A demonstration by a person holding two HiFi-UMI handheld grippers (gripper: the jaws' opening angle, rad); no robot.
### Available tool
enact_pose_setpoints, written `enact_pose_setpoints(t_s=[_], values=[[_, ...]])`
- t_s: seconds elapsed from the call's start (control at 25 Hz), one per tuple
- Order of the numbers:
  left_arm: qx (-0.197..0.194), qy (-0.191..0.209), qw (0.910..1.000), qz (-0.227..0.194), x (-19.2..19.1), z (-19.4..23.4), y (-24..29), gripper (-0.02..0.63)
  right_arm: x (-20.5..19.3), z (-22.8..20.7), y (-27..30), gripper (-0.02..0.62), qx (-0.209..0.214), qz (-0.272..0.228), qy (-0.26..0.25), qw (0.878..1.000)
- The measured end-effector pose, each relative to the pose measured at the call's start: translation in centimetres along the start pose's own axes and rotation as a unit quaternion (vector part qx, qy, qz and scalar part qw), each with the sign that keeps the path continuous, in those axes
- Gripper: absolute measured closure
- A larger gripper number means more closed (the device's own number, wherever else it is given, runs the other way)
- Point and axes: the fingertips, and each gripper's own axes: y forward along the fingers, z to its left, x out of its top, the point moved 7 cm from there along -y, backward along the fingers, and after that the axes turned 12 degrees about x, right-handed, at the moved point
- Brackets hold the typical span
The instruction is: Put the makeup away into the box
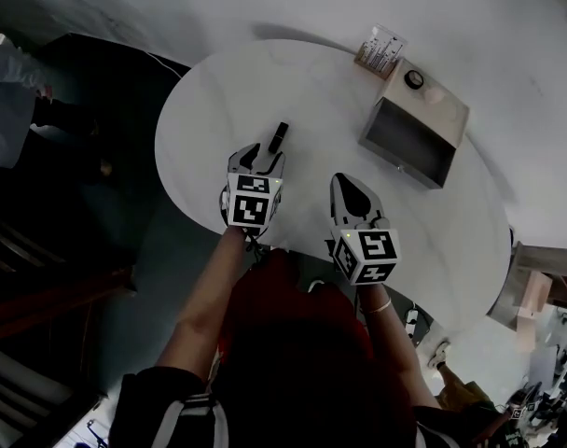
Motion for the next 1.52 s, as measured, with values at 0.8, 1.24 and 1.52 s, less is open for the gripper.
enact_pose_setpoints(t_s=[0.8,1.24,1.52], values=[[-0.017,0.069,0.9954,0.063,0.4,-0.9,4.2,0.433,-0.6,-1.6,1.1,0.580,-0.040,0.010,0.026,0.999],[-0.011,0.080,0.9937,0.078,0.4,-1.1,4.6,0.491,-0.3,-2.6,0.4,0.580,-0.052,0.000,0.032,0.998],[-0.018,0.086,0.9940,0.066,1.1,-1.3,3.7,0.494,-0.2,-2.9,-0.4,0.580,-0.063,-0.006,0.037,0.997]])
